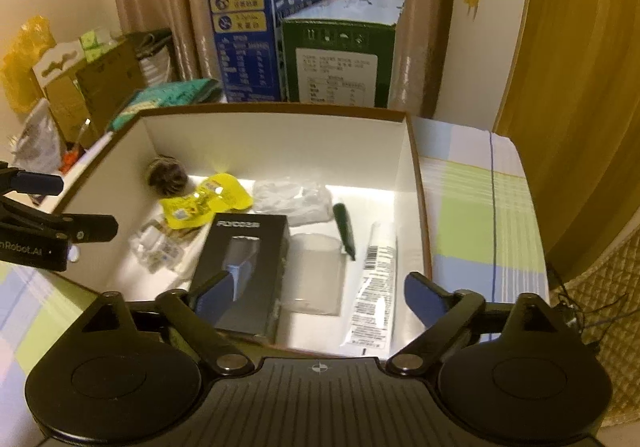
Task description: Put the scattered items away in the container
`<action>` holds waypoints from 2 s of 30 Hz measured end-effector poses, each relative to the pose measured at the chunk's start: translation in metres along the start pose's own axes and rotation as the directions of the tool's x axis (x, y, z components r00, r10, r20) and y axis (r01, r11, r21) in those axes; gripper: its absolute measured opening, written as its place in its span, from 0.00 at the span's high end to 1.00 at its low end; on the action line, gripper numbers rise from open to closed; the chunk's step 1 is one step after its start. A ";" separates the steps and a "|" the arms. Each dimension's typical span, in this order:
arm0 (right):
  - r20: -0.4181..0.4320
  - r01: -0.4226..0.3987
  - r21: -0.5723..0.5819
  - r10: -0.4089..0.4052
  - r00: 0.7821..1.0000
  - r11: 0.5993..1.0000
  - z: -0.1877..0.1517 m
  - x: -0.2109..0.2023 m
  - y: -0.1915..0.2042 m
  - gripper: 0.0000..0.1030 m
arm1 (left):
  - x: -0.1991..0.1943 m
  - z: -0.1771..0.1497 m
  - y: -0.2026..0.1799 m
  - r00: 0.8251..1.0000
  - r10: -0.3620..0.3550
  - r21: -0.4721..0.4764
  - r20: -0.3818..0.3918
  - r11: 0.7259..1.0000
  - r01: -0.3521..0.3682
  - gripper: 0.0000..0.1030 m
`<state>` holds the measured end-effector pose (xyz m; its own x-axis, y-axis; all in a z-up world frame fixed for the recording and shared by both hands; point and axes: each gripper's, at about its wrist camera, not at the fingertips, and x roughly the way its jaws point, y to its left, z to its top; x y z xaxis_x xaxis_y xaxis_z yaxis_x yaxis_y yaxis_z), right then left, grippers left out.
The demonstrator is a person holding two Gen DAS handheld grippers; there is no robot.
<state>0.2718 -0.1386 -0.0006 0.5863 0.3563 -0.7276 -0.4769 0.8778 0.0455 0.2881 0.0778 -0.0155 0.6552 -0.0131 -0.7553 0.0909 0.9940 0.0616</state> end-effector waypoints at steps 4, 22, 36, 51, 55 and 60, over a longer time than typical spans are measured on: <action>0.026 -0.007 -0.011 0.007 1.000 1.000 -0.005 -0.013 0.007 0.02 | -0.016 -0.001 -0.002 0.999 0.011 -0.012 0.031 1.000 -0.011 0.04; 0.097 0.048 -0.039 -0.044 0.994 0.998 -0.022 -0.072 0.030 0.02 | -0.087 -0.012 -0.017 0.987 0.106 -0.042 0.123 0.994 -0.102 0.01; 0.108 0.018 -0.055 -0.012 0.994 0.998 -0.044 -0.109 0.041 0.02 | -0.139 -0.039 -0.029 0.983 0.114 -0.090 0.143 0.991 -0.102 0.01; 0.104 -0.045 -0.066 0.051 0.993 0.997 -0.072 -0.141 0.052 0.02 | -0.183 -0.080 -0.043 0.982 0.139 -0.152 0.126 0.981 -0.119 0.01; 0.103 -0.063 -0.077 0.071 0.992 0.995 -0.081 -0.150 0.055 0.02 | -0.193 -0.090 -0.048 0.982 0.146 -0.157 0.122 0.979 -0.127 0.01; 0.098 -0.081 -0.074 0.088 0.991 0.994 -0.090 -0.157 0.053 0.02 | -0.202 -0.103 -0.055 0.982 0.154 -0.170 0.111 0.976 -0.134 0.01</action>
<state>0.0954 -0.1769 0.0545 0.6037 0.4615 -0.6501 -0.5697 0.8201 0.0532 0.0738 0.0365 0.0665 0.7403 0.1280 -0.6600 -0.1263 0.9907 0.0505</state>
